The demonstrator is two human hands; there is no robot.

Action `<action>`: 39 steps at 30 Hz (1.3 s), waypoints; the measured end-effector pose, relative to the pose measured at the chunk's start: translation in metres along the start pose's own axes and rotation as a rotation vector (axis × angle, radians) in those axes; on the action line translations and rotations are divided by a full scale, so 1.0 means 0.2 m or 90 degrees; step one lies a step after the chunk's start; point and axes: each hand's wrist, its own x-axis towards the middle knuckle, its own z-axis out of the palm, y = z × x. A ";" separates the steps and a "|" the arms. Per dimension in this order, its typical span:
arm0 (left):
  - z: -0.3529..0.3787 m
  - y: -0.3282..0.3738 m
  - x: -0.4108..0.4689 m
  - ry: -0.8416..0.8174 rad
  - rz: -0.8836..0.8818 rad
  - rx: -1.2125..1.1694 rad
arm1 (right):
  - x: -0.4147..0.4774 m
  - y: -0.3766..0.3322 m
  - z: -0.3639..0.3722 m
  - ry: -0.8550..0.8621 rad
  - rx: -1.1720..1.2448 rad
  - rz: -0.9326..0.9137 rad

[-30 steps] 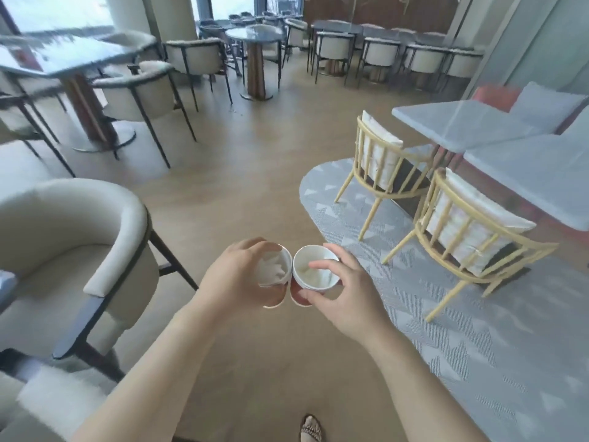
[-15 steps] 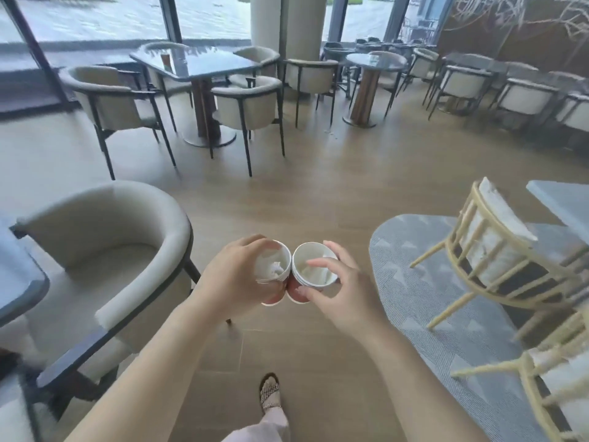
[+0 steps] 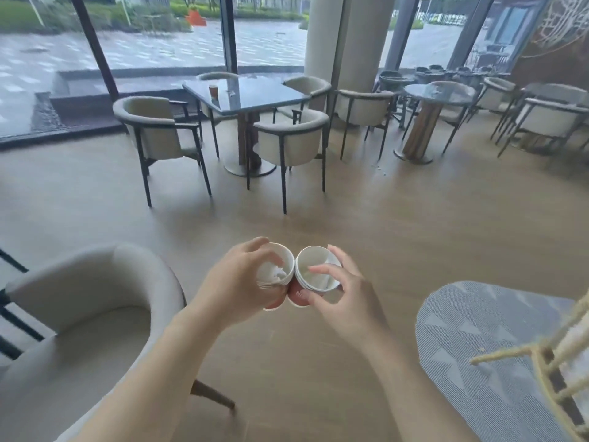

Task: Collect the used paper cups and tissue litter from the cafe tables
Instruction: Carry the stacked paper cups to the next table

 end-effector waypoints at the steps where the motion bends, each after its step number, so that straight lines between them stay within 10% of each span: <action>1: 0.01 -0.03 0.09 -0.007 -0.018 0.008 | 0.09 0.03 0.00 -0.006 0.004 0.002; 19: 0.43 -0.39 1.89 0.062 -0.044 -0.008 | 1.94 0.86 -0.19 -0.024 -0.032 -0.094; 39: -0.05 -1.82 3.49 0.116 -0.131 0.082 | 4.21 0.85 0.79 -0.097 0.004 -0.187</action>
